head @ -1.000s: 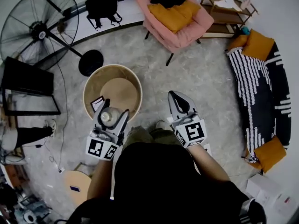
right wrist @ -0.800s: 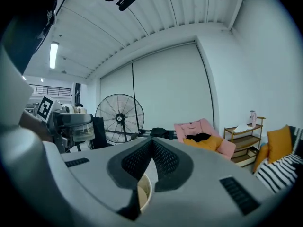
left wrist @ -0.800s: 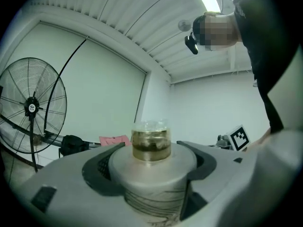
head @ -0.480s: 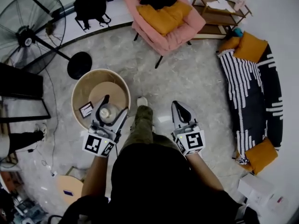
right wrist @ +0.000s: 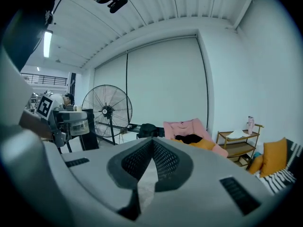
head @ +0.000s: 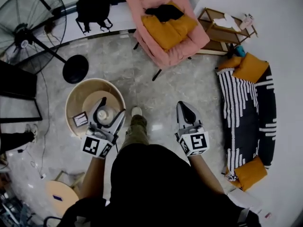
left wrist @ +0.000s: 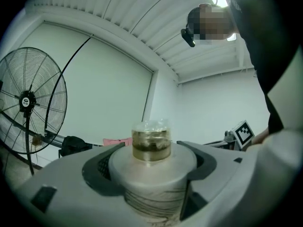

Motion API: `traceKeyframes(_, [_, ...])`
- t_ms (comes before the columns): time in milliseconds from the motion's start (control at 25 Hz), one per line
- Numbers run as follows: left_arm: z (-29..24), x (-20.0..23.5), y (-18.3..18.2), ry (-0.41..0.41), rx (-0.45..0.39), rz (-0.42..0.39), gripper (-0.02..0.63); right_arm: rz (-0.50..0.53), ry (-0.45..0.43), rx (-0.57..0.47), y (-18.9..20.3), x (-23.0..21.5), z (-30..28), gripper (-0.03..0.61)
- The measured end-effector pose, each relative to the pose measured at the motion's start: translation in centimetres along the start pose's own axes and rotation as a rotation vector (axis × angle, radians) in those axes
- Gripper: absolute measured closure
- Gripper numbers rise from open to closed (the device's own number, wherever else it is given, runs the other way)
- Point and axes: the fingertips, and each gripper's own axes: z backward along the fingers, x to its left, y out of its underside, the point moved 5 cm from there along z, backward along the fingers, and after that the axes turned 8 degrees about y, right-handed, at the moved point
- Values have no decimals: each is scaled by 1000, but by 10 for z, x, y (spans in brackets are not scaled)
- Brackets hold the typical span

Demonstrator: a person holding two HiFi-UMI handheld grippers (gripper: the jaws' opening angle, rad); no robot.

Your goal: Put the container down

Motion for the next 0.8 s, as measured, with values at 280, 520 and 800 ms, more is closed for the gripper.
traceKeyframes(280, [-54, 50, -19, -12, -17, 4, 261, 18, -41, -17, -31, -9, -79, 557])
traceKeyframes(520, [-99, 95, -31, -19, -21, 10, 262, 38, -51, -32, -56, -26, -146, 557])
traceKeyframes(800, [-135, 125, -36, -91, -3, 18, 261, 13, -115, -20, -64, -44, -221, 557])
